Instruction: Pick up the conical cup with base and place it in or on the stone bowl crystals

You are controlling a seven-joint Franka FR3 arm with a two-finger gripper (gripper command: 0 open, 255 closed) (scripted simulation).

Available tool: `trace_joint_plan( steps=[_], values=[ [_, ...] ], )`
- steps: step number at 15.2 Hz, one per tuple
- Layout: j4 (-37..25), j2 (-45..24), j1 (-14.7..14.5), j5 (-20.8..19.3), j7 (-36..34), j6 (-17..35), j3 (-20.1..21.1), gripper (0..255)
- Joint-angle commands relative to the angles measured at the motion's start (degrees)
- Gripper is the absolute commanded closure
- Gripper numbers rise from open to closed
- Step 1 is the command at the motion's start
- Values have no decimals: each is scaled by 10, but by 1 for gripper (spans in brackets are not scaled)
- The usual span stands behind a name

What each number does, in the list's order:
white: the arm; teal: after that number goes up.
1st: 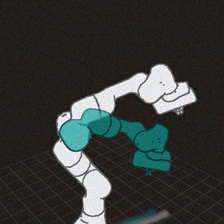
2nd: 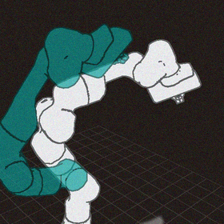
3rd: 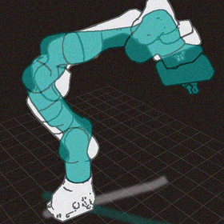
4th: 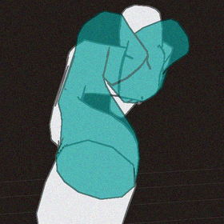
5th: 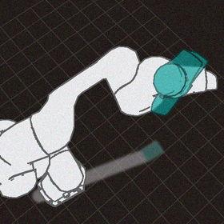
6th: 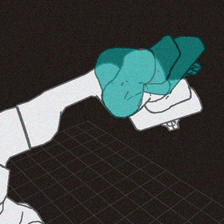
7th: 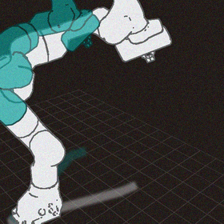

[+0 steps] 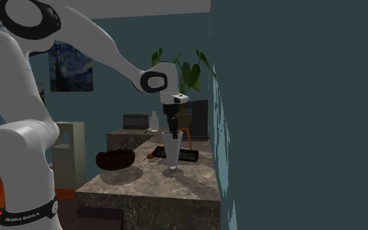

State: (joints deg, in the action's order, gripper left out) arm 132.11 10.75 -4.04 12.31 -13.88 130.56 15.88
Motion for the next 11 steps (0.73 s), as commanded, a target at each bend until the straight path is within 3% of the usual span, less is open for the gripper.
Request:
trace_joint_plan(
  steps=[1, 9, 10, 11],
  values=[
    [7, -16, -1, -2, -3, 23, 4, 0],
    [7, -16, -1, -2, -3, 23, 4, 0],
    [7, -16, -1, -2, -3, 23, 4, 255],
    [7, -16, -1, -2, -3, 23, 4, 255]
  ],
)
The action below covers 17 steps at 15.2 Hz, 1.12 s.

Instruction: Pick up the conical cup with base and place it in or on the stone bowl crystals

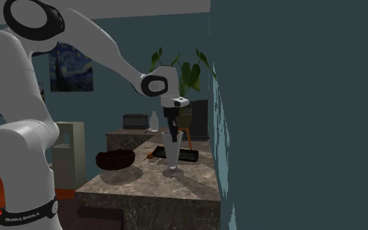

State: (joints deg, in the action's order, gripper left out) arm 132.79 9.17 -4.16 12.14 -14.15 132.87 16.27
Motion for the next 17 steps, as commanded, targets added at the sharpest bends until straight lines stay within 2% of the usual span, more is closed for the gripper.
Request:
trace_joint_plan(
  steps=[1, 8, 17],
  values=[
    [0, 0, 0, 0, 0, 0, 0, 255],
    [0, 0, 0, 0, 0, 0, 0, 255],
    [-44, 28, 2, -2, -6, -71, -5, 255]
  ],
)
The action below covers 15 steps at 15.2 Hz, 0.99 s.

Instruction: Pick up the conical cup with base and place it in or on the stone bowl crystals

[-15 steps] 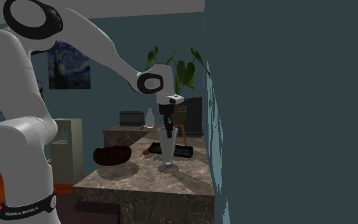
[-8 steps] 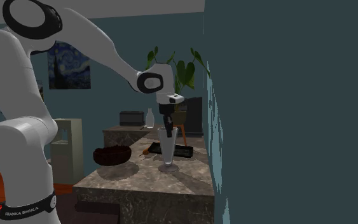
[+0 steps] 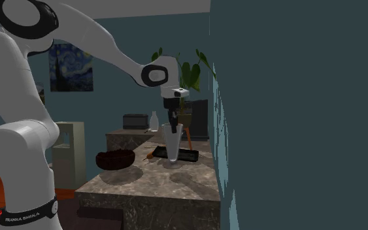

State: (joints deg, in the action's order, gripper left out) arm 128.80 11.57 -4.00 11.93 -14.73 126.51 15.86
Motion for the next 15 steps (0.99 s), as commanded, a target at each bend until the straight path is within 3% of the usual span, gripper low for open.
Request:
trace_joint_plan(
  steps=[1, 15],
  values=[
    [-9, 7, 1, 0, -1, -16, -1, 255],
    [-98, 27, 4, -6, -12, -124, -8, 255]
  ],
)
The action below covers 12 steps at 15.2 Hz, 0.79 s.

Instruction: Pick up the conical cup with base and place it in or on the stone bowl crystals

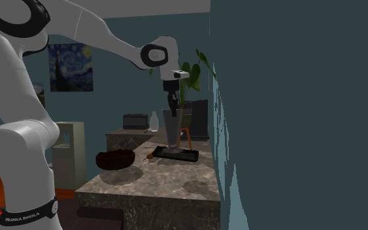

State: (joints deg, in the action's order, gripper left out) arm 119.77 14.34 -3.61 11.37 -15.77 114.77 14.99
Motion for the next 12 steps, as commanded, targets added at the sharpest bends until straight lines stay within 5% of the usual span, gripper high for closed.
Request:
trace_joint_plan(
  steps=[1, 9, 12],
  values=[
    [-15, 0, 0, -1, -3, -14, 0, 255],
    [-72, -1, 2, -6, -10, -70, -3, 255],
    [-44, 46, -10, 6, -31, -85, 9, 255]
  ],
)
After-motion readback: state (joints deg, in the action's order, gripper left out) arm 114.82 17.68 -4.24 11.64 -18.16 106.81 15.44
